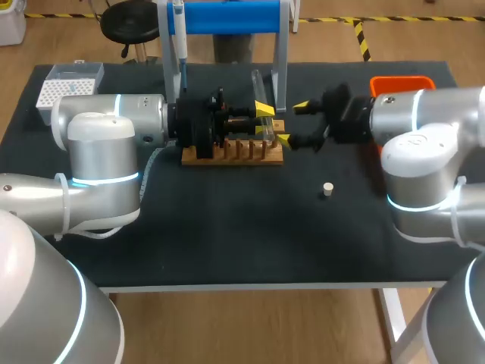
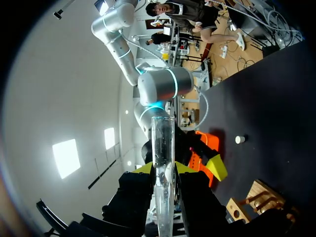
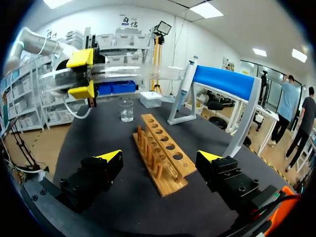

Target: Invert the test tube, pick up the pipette, mount the tip to pipette, aspirate from beaker and dispense into the tube, eject the tip, return the pipette, and cap with the stopper.

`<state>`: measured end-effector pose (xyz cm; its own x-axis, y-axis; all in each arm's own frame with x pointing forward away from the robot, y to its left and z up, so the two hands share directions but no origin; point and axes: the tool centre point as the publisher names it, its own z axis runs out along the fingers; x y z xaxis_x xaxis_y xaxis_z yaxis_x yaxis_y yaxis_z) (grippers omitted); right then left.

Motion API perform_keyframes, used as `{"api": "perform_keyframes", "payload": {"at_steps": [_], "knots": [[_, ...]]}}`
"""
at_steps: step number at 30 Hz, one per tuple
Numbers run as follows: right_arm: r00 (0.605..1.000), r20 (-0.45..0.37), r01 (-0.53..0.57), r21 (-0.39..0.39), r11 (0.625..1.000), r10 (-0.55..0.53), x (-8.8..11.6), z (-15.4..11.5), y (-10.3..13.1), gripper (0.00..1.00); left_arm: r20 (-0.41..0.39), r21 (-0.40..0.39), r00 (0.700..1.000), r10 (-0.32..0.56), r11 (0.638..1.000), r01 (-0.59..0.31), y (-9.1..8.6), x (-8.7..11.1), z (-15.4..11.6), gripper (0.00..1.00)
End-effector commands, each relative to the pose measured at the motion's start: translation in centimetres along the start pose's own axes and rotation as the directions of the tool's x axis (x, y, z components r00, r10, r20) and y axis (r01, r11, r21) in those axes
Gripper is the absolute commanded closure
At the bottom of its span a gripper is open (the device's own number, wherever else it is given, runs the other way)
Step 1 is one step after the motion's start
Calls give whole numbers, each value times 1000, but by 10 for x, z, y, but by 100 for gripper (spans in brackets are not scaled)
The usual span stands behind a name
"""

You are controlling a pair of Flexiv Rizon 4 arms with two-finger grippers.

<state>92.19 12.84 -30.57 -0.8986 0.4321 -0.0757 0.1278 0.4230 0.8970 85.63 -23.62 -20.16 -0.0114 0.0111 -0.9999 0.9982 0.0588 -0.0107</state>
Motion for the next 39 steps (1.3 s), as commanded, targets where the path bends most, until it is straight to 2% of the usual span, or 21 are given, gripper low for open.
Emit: {"api": "perform_keyframes", "payload": {"at_steps": [1,22,39], "knots": [[1000,5,4,-2,1000,-4,0,13,-6,0,-1,-3,1000,2,1000,-2,0,0,1,100],[1000,18,1,39,999,-2,-5,33,-16,0,-1,-3,1000,2,1000,-2,0,0,1,100],[1000,27,-12,69,998,10,-4,39,-20,0,-1,-3,1000,2,1000,-2,0,0,1,100]]}}
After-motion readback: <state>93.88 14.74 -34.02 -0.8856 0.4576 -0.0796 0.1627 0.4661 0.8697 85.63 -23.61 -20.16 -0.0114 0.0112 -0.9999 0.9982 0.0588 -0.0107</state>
